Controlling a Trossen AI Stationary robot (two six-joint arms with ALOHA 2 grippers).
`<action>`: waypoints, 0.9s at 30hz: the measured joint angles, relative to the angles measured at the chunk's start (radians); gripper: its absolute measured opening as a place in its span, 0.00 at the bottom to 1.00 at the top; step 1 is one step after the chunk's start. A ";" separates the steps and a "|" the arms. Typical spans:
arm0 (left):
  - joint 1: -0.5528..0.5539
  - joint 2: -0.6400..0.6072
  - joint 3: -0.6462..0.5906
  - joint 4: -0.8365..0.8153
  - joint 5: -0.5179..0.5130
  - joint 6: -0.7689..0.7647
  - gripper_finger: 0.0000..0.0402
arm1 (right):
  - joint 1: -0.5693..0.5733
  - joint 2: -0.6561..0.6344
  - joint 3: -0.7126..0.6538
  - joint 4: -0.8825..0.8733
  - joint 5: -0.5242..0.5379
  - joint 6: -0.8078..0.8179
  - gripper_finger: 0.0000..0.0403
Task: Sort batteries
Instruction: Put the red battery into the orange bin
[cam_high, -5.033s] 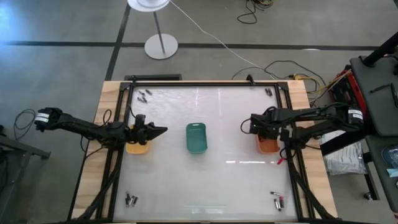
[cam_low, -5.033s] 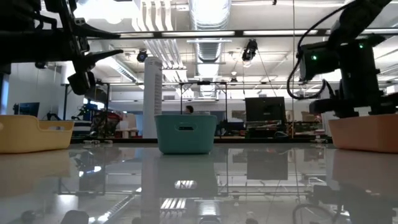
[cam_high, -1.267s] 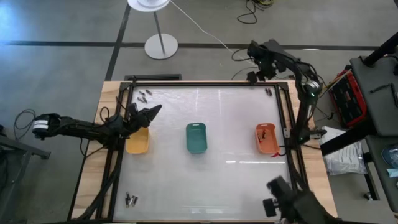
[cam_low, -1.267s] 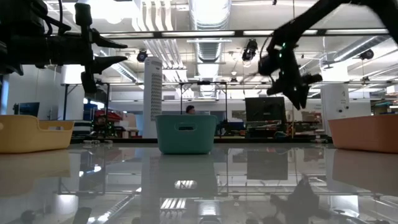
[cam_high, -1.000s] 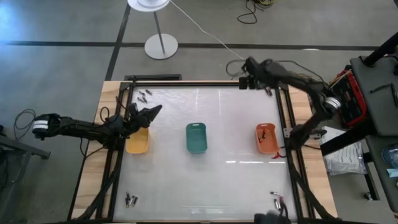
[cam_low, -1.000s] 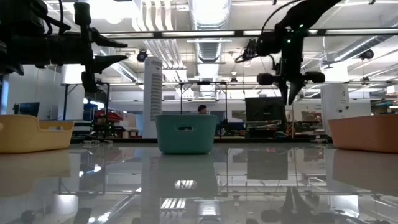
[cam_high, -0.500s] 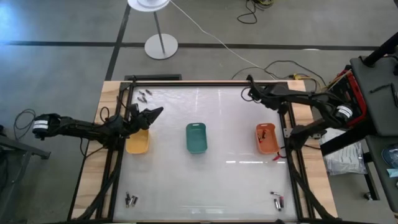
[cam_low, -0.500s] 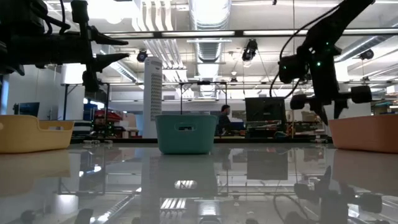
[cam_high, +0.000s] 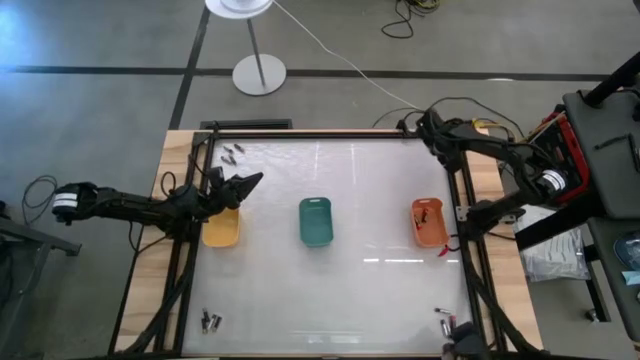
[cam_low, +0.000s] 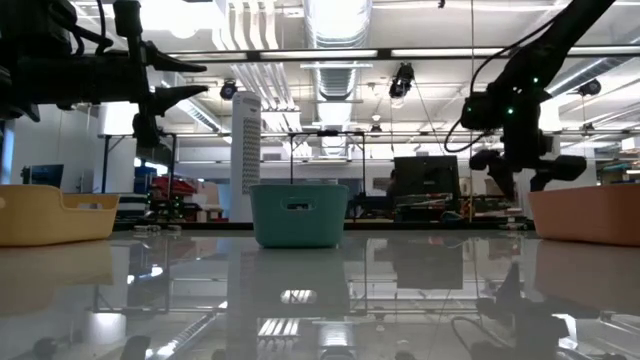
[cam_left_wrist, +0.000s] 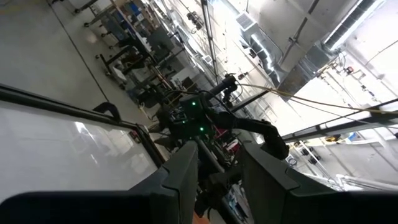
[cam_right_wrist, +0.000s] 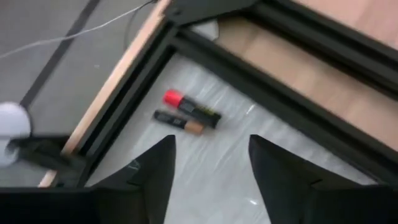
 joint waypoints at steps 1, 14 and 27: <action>0.000 0.000 0.000 0.000 0.000 0.007 0.25 | -0.016 0.007 0.000 -0.003 -0.006 0.012 0.51; 0.000 0.000 0.000 -0.005 0.011 0.002 0.25 | -0.046 0.246 0.177 -0.047 -0.052 0.150 0.72; 0.000 0.000 0.000 -0.014 0.067 -0.019 0.25 | -0.059 0.345 0.359 -0.311 -0.024 0.238 0.69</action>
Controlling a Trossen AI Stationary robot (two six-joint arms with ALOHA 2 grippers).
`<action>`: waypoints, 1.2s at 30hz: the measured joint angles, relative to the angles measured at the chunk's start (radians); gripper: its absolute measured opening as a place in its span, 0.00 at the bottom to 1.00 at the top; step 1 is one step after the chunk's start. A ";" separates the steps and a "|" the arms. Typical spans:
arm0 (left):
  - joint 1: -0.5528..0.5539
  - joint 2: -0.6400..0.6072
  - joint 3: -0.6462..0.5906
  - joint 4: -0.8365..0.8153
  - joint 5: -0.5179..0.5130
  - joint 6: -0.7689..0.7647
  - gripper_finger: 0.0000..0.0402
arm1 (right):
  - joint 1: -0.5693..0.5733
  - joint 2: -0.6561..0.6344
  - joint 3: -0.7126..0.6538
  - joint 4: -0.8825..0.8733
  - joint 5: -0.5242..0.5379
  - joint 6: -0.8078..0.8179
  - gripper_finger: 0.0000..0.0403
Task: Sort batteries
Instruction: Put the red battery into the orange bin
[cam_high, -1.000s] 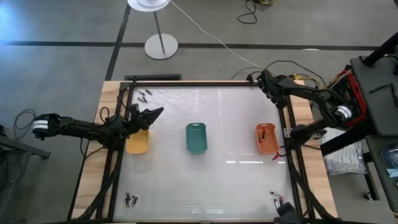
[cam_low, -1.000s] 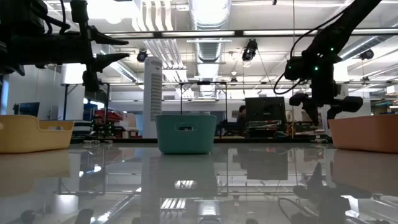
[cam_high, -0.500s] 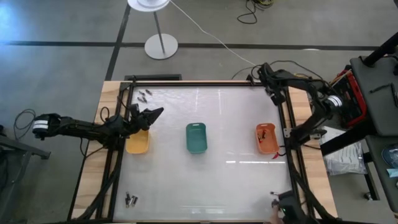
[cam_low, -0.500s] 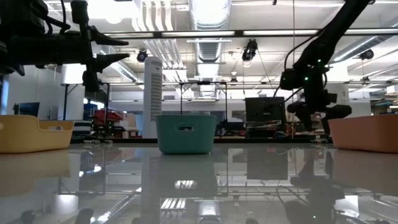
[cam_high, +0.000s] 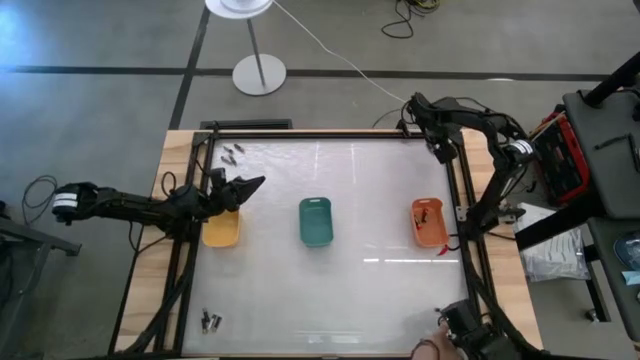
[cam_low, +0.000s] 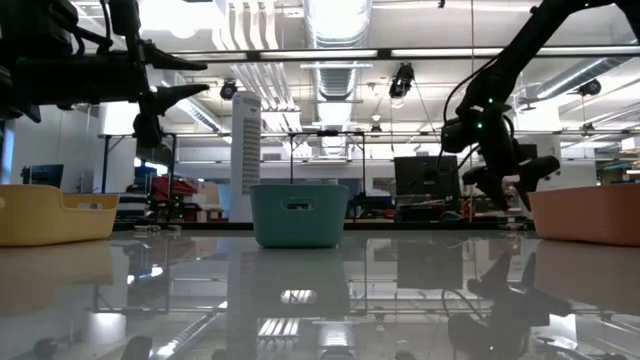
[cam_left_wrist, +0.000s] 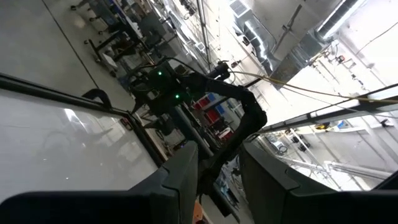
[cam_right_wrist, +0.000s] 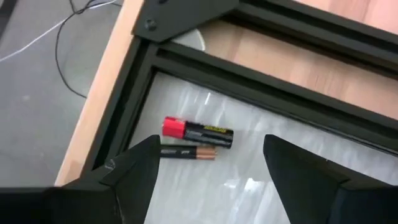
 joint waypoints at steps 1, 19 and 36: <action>0.000 0.000 0.000 -0.001 0.000 0.004 0.25 | -0.002 0.000 -0.002 0.000 0.000 0.002 0.69; 0.000 0.005 0.000 -0.002 0.002 0.014 0.25 | -0.009 0.006 -0.082 0.156 0.012 0.060 0.70; 0.000 0.005 0.000 -0.002 0.002 0.008 0.25 | -0.035 0.009 -0.080 0.159 0.031 0.059 0.90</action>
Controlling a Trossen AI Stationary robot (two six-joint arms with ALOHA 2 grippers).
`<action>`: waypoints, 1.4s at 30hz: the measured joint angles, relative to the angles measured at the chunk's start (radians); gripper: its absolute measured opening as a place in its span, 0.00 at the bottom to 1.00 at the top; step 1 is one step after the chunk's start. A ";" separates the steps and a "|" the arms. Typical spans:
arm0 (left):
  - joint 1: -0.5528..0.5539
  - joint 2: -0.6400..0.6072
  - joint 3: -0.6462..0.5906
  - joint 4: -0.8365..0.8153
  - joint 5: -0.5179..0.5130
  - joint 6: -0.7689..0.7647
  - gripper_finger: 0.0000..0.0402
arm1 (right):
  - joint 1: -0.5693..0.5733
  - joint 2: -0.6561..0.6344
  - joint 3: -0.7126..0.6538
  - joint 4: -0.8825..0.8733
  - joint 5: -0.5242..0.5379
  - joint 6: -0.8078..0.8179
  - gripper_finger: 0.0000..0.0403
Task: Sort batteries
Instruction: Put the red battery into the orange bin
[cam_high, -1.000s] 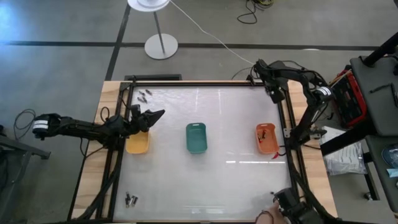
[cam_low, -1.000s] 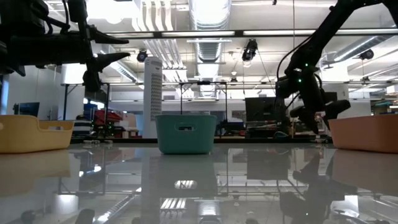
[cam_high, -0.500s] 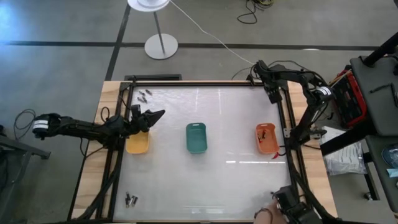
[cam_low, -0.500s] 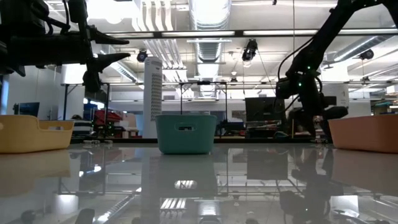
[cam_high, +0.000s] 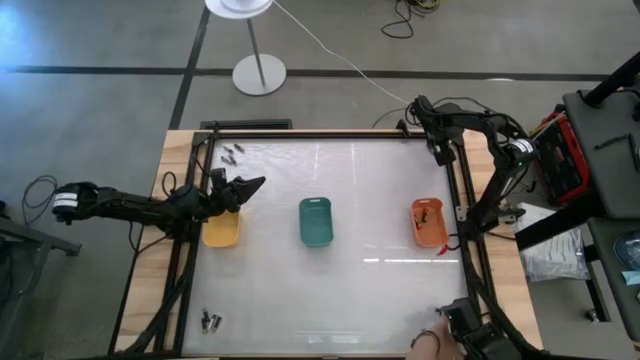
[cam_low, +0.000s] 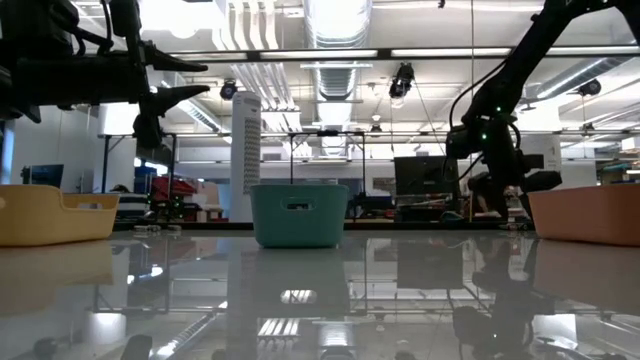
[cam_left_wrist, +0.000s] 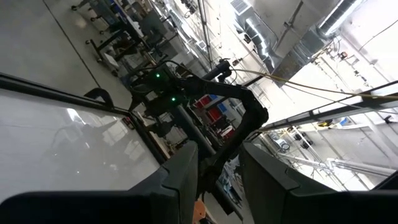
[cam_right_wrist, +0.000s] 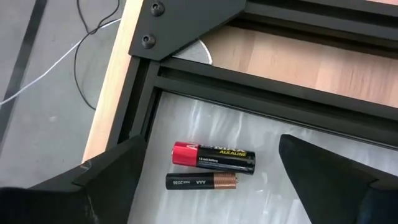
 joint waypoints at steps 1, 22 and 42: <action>0.000 0.000 0.000 0.000 0.000 0.000 0.25 | 0.000 0.003 0.002 -0.003 0.000 -0.001 0.90; 0.000 0.002 0.000 0.000 0.000 0.008 0.25 | 0.016 0.107 0.068 -0.087 -0.003 0.007 0.82; 0.000 0.002 0.000 0.000 0.007 0.007 0.25 | 0.032 0.138 0.079 -0.098 0.018 0.033 0.68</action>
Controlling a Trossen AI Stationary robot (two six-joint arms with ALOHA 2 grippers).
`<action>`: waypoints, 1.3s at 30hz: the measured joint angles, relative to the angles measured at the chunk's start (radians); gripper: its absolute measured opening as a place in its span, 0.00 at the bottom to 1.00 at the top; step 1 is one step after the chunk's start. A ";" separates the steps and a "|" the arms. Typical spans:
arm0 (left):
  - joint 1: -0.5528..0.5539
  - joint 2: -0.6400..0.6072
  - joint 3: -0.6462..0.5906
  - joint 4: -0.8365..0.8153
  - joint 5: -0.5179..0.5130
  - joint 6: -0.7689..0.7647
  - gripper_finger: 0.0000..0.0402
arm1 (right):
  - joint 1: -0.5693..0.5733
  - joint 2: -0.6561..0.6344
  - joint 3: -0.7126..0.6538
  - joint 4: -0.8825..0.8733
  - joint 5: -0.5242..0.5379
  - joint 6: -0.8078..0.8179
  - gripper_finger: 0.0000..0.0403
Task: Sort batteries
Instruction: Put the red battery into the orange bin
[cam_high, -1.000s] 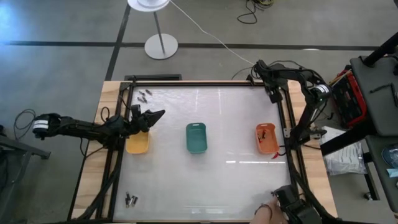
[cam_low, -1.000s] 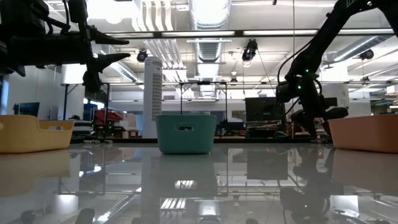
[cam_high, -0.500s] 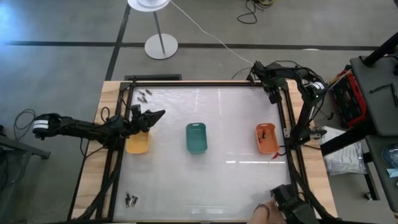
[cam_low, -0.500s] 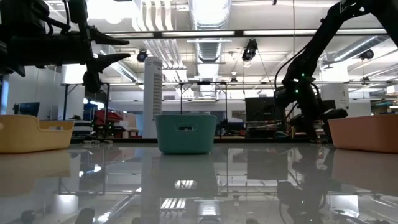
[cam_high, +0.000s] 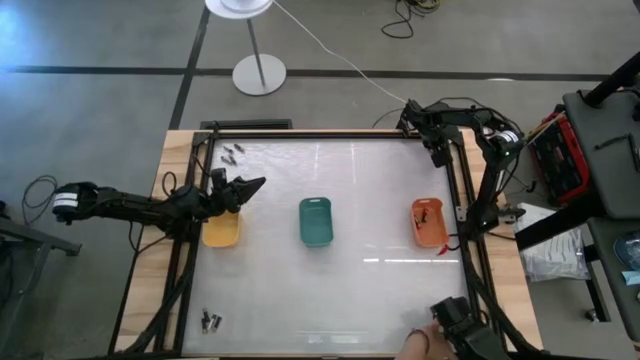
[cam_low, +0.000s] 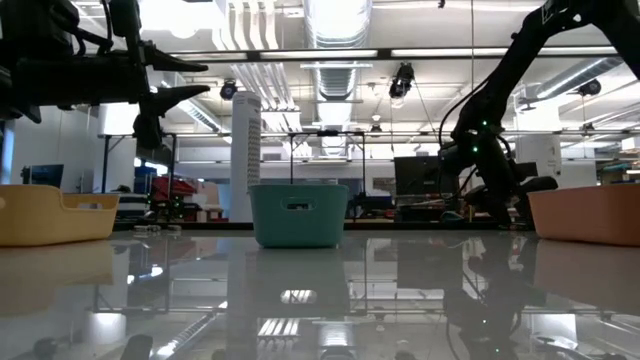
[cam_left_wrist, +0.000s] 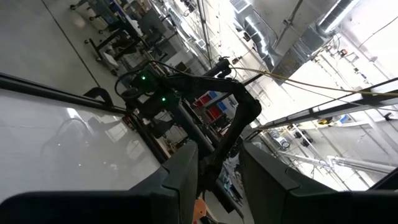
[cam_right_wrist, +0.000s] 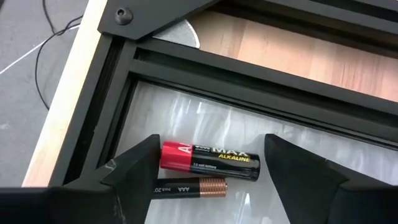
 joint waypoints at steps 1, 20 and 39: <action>0.000 0.000 0.000 0.000 0.000 0.000 0.25 | 0.000 0.000 0.000 0.002 -0.006 0.000 0.67; 0.000 0.000 0.000 0.000 0.012 -0.001 0.25 | 0.004 0.001 0.000 0.021 -0.034 0.010 0.56; 0.000 0.000 0.000 0.002 0.131 0.000 0.25 | 0.048 -0.180 -0.003 -0.105 -0.058 -0.013 0.56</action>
